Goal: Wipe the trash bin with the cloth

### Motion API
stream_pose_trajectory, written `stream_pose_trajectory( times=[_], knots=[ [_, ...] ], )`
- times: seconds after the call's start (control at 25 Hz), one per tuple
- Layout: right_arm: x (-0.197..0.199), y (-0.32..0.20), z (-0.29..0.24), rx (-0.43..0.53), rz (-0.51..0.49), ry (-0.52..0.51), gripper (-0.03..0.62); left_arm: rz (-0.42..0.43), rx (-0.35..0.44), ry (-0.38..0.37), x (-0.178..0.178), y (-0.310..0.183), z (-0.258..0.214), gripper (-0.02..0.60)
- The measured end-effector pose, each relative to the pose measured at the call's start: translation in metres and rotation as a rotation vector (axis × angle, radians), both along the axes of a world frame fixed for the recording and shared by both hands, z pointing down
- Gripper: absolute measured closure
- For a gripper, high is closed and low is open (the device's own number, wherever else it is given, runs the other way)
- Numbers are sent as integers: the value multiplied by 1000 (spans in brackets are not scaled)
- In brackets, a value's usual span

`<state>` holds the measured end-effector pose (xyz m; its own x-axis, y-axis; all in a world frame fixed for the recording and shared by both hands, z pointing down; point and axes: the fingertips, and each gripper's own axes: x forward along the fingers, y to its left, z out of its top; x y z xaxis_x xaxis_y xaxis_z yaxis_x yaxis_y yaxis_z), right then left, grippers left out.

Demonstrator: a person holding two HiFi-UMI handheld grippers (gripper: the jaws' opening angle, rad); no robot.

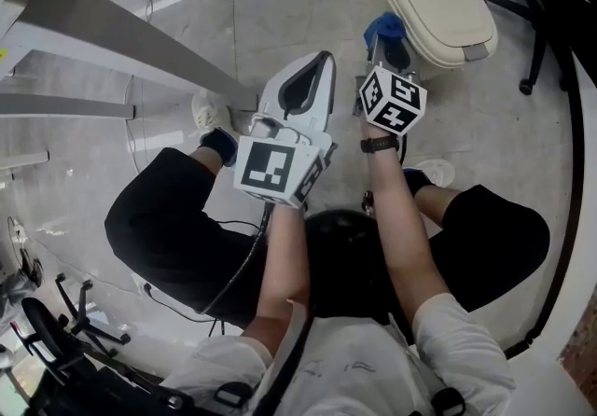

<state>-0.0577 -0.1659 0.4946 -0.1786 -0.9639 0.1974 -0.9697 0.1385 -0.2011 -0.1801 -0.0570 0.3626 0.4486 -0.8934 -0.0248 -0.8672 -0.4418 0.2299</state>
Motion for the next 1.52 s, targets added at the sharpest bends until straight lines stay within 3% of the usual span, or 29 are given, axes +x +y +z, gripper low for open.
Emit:
stream_pose_trajectory(
  times=[0.16, 0.4, 0.56, 0.68, 0.8, 0.96, 1.24, 1.52],
  knots=[
    [7, 0, 86, -157, -13, 35, 533, 1, 20, 37, 9, 1, 3, 581],
    [15, 8, 216, -388, -47, 118, 533, -14, -47, -47, 6, -15, 36, 581],
    [31, 20, 282, -528, -82, 169, 533, -43, -61, -64, 6, -23, 56, 581],
    [34, 24, 309, -574, -140, 191, 533, -65, -70, -64, 8, -25, 57, 581],
    [30, 25, 308, -564, -197, 142, 533, -101, -78, -77, 10, -20, 54, 581],
    [25, 34, 247, -465, -226, 60, 533, -147, -67, -27, 17, -8, 40, 581],
    [10, 61, 50, -39, -282, -29, 531, -122, 25, 28, 47, 10, -8, 581],
    [19, 64, -76, 204, -264, 17, 531, -83, 55, -9, 52, 22, -32, 581]
  ],
)
